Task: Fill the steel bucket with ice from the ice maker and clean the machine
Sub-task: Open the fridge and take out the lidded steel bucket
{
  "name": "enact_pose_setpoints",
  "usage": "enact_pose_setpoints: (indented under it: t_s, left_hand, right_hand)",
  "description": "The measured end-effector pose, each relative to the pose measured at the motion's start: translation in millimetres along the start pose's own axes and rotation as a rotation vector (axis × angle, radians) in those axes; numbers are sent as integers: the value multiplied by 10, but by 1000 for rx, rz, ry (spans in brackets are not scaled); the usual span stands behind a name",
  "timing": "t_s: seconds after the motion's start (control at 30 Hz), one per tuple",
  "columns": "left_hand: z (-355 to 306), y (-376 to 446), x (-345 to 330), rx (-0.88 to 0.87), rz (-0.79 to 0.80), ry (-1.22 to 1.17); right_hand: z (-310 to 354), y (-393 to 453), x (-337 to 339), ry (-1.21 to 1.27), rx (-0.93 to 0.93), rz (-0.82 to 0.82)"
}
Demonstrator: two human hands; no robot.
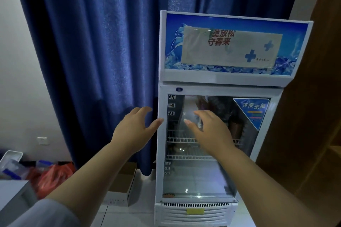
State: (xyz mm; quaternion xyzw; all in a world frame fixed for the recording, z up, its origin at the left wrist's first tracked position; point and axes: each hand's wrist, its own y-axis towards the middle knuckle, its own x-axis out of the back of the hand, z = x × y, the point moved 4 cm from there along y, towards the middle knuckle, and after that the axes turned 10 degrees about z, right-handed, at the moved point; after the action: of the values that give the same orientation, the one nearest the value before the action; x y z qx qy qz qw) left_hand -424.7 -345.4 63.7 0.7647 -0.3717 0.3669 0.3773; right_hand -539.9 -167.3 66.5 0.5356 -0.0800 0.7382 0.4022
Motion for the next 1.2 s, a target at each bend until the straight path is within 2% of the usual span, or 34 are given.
enact_pose_setpoints:
  t_s: [0.27, 0.63, 0.8, 0.93, 1.2]
  left_hand:
    - [201, 743, -398, 27, 19, -50]
    - [611, 1489, -580, 16, 22, -149]
    - [702, 1913, -613, -56, 45, -217]
    - [740, 2256, -611, -120, 42, -262]
    - [861, 2725, -770, -249, 73, -333]
  right_hand:
    - [-408, 695, -245, 1, -18, 46]
    - [-367, 1399, -635, -40, 7, 56]
    - [-306, 1688, -836, -79, 16, 45]
    - [-258, 1936, -933, -111, 28, -44]
    - [-218, 2357, -1111, -153, -10, -102]
